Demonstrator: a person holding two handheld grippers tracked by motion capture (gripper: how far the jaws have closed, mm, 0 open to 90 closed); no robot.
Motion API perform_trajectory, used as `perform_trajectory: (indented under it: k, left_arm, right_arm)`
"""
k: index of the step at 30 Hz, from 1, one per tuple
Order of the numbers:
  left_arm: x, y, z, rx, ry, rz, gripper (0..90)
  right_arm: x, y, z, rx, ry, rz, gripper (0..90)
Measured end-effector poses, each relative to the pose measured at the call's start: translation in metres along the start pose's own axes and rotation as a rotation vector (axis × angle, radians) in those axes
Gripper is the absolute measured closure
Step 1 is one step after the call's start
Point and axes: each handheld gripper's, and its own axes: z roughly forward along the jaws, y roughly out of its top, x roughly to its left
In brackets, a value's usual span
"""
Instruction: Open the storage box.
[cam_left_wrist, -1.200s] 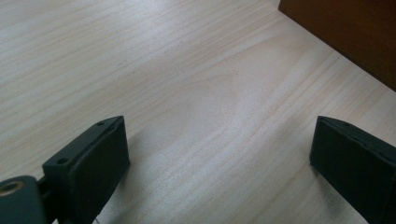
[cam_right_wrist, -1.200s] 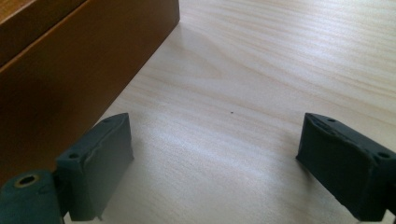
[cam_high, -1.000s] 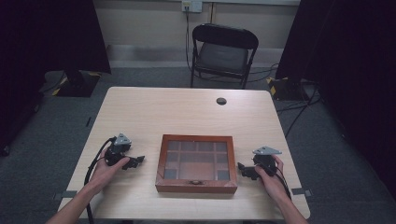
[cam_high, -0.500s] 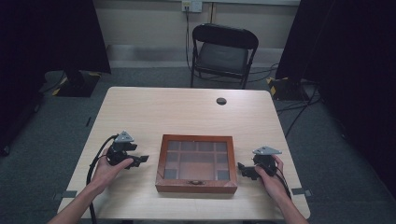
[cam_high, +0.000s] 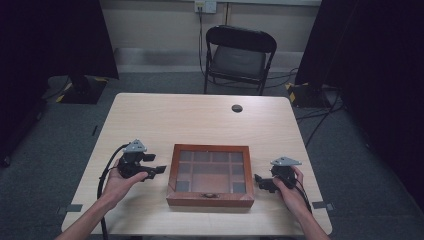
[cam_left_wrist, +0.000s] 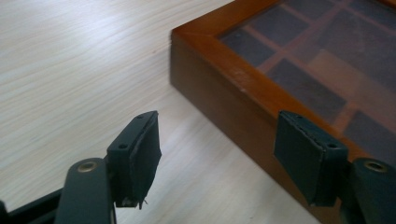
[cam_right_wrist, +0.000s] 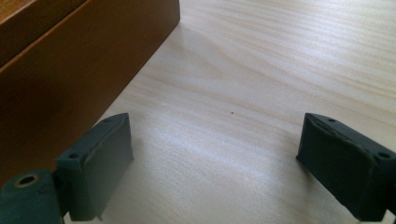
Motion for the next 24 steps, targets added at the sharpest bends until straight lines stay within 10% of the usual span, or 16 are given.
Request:
perform_trajectory:
  k: [13,24]
  left_arm:
    - [-0.027,0.015,0.000,-0.059,-0.167,0.024,43.1]
    - [-0.051,0.026,0.011,-0.030,-0.189,0.094,44.7]
  right_arm:
    - [0.000,0.000,0.000,0.000,0.000,0.000,9.4]
    - [0.000,0.000,0.000,0.000,0.000,0.000,9.4]
